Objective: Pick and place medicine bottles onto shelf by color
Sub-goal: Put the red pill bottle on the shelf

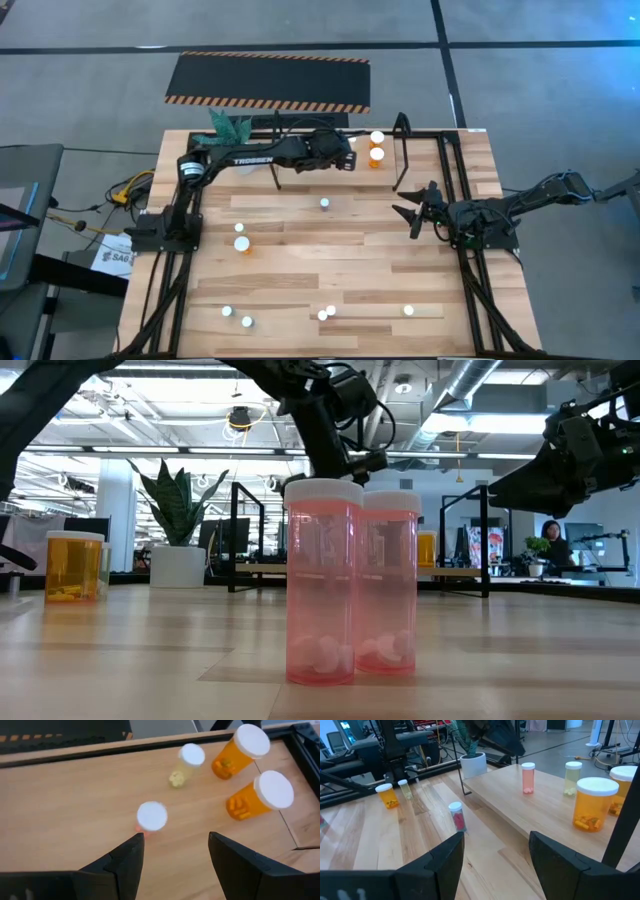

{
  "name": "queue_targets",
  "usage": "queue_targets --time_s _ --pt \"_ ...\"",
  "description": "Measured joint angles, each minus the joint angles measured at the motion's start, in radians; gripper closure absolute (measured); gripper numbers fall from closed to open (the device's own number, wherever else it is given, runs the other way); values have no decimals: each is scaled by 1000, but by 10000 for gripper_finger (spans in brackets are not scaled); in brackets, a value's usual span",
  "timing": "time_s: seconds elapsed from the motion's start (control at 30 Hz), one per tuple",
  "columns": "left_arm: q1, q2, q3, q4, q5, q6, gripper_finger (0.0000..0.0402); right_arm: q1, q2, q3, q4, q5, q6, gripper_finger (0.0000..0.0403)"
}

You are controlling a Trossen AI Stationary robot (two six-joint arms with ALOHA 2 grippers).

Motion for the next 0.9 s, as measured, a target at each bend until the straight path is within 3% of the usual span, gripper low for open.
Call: queue_targets --time_s 0.4,0.9 --pt "4 3 -6 -4 -49 26 188 0 0 0 -17 0 0 158" --pt "2 42 -9 21 -64 42 90 0 0 0 -19 0 0 159"
